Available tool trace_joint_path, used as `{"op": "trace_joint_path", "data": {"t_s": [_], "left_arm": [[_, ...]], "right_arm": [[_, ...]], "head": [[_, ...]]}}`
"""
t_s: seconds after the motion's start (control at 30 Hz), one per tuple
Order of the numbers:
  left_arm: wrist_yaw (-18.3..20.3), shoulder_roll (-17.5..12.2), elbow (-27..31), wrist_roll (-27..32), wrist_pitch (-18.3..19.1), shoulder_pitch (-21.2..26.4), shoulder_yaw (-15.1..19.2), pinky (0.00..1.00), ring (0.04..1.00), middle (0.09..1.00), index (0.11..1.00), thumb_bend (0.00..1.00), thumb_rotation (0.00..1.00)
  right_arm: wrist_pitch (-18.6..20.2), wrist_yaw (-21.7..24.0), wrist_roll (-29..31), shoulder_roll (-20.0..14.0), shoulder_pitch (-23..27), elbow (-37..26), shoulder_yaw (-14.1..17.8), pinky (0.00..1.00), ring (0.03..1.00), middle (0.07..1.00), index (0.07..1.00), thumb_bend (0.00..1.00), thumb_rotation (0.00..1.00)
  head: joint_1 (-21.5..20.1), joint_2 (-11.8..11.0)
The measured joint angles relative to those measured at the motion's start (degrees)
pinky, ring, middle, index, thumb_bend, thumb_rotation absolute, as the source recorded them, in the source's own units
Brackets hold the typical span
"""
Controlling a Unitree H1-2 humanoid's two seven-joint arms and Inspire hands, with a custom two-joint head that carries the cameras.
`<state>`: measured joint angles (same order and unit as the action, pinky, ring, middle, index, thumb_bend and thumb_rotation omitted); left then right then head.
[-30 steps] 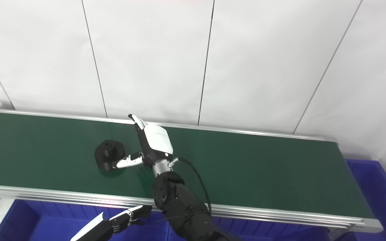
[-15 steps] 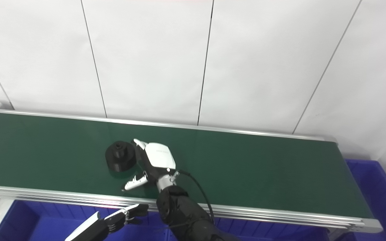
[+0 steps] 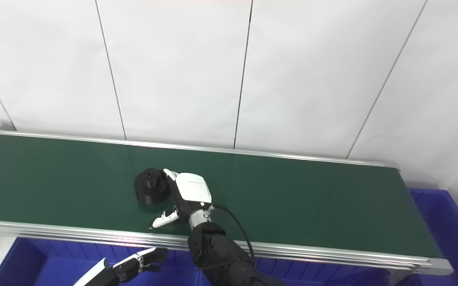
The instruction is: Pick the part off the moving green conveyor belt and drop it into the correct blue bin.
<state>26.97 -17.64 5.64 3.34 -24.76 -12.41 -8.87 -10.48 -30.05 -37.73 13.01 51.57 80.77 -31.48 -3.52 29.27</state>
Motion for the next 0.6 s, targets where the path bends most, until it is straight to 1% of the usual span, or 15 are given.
{"op": "trace_joint_path", "data": {"t_s": [0.1, 0.23, 0.4, 0.57, 0.6], "left_arm": [[0.0, -0.1, 0.4, 0.2, 0.0, -0.7, 0.2, 0.83, 0.894, 0.914, 0.892, 0.52, 0.59], [0.0, -0.4, 1.1, 0.2, 0.0, -1.7, 0.5, 0.83, 0.895, 0.915, 0.892, 0.52, 0.59], [0.0, -1.2, 1.6, 0.6, 0.0, -2.2, 0.6, 0.83, 0.899, 0.916, 0.896, 0.52, 0.6], [0.0, -1.8, 2.6, 1.9, 0.0, -2.8, 0.6, 0.84, 0.901, 0.916, 0.895, 0.54, 0.6], [0.0, -1.8, 3.4, 2.0, 0.0, -3.0, 0.6, 0.84, 0.9, 0.916, 0.895, 0.54, 0.6]], "right_arm": [[0.6, 0.2, 0.6, 0.1, 0.5, 0.2, 0.1, 0.8, 0.865, 0.882, 0.904, 0.94, 0.23], [1.5, 0.3, 1.5, 0.2, 1.4, 0.9, 0.5, 0.76, 0.83, 0.861, 0.877, 0.94, 0.23], [2.3, 0.2, 1.8, 0.3, 2.1, 1.2, 0.6, 0.74, 0.814, 0.849, 0.861, 0.92, 0.25], [4.3, -0.3, 1.7, 0.8, 2.8, 1.3, 0.4, 0.72, 0.787, 0.829, 0.841, 0.92, 0.26], [4.8, -0.4, 1.7, 0.9, 2.9, 1.4, 0.3, 0.71, 0.775, 0.816, 0.825, 0.92, 0.25]], "head": [[0.1, 0.2], [0.3, 0.3], [0.3, 0.3], [0.4, 0.8], [0.4, 0.8]]}}
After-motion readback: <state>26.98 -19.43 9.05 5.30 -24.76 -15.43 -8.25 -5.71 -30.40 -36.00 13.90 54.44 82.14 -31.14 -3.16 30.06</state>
